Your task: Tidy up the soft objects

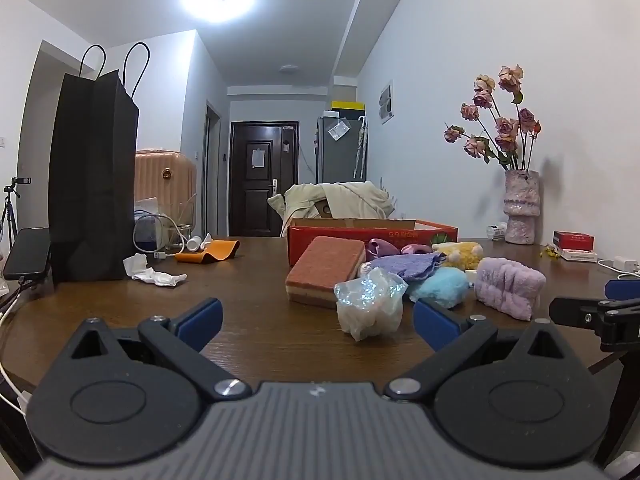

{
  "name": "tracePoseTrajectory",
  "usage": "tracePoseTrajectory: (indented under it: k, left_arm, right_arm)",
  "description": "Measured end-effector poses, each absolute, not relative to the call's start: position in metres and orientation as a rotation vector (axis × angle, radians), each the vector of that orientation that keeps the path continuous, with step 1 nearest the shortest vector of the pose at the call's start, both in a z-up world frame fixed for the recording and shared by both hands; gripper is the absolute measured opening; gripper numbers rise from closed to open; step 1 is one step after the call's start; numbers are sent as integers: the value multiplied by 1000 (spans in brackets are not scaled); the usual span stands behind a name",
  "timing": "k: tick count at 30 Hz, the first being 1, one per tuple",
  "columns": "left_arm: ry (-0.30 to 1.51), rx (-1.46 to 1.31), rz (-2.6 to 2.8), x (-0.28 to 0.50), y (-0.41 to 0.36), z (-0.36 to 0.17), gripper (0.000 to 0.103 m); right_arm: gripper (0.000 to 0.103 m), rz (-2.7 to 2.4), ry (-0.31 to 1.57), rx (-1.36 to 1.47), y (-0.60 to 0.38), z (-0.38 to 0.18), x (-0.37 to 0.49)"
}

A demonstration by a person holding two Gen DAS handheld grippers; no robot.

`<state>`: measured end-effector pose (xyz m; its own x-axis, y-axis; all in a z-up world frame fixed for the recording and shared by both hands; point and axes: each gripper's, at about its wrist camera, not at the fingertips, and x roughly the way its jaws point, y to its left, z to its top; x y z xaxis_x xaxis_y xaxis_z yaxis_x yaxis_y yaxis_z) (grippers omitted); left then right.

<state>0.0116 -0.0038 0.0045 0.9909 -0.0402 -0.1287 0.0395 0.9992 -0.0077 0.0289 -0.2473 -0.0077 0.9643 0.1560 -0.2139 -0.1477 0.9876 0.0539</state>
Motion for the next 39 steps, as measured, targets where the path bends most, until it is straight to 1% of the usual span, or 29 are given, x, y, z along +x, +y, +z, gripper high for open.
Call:
tracePoseTrajectory:
  k: [39]
  left_arm:
    - [131, -4, -55, 14, -4, 3, 103]
  right_arm:
    - [103, 161, 213, 40, -247, -10, 30]
